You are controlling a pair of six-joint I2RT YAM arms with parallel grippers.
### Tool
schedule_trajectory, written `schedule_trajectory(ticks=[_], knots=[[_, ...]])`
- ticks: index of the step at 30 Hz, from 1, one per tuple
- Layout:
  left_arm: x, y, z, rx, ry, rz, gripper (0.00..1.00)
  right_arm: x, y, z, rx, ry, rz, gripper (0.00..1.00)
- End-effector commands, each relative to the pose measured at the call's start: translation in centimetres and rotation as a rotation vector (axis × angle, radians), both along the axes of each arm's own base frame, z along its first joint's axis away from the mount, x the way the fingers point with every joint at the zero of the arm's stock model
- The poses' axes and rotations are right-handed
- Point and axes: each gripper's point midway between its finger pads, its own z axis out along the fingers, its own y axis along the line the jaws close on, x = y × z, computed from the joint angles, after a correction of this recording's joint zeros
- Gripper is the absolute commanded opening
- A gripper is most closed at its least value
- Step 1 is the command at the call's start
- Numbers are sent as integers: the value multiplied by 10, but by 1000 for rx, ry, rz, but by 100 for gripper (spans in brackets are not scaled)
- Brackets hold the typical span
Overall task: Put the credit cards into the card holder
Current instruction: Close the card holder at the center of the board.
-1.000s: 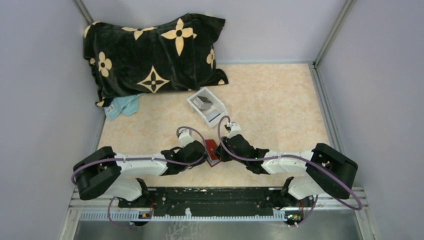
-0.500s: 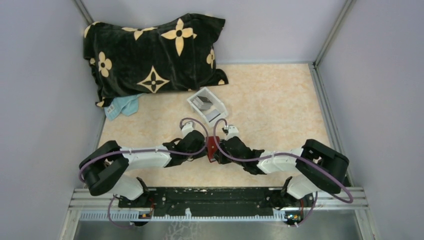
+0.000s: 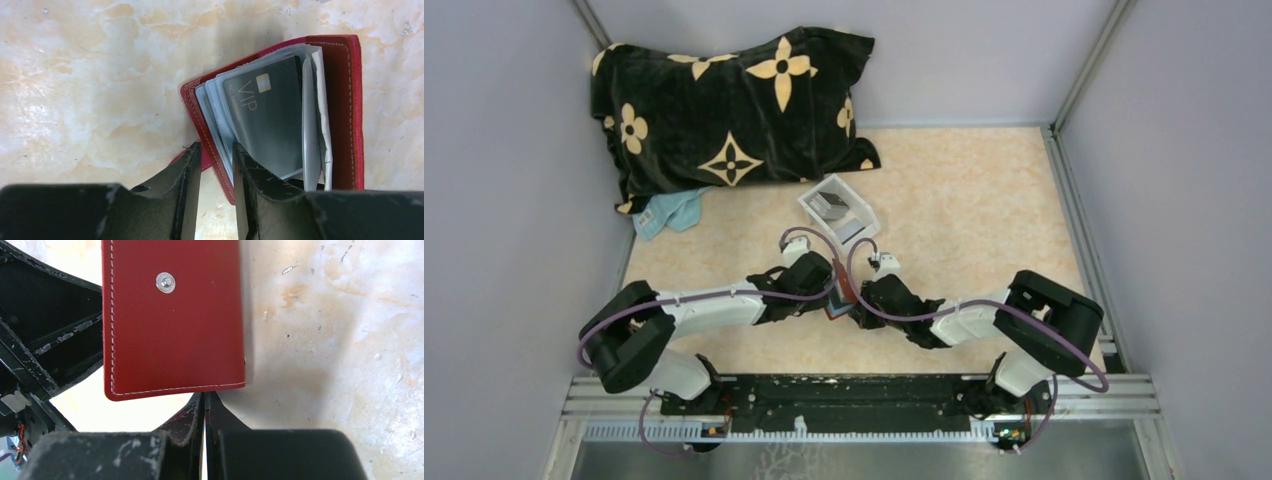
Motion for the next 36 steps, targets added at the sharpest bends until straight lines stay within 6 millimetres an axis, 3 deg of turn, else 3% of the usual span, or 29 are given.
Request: schedule_trajectory(ticks=[1,9,15,24,33,36], knots=[[-17,42,-21,183,69,2,36,3,3,11,22,-14,6,0],[-21,53,-32,197,86,18,35,-5,-32,18,-11,-20,-61,0],[-21,57,-36,209,94,16,35,18,-37,30,-35,-70,-97,0],[-20,58,-35,204,89,12,36,61,-15,54,-19,-130,-76,0],[-15,57,-29,191,73,19,57,73,13,60,0,-132,-18,0],[-12,56,-24,185,61,24,59,70,18,58,10,-120,3,0]])
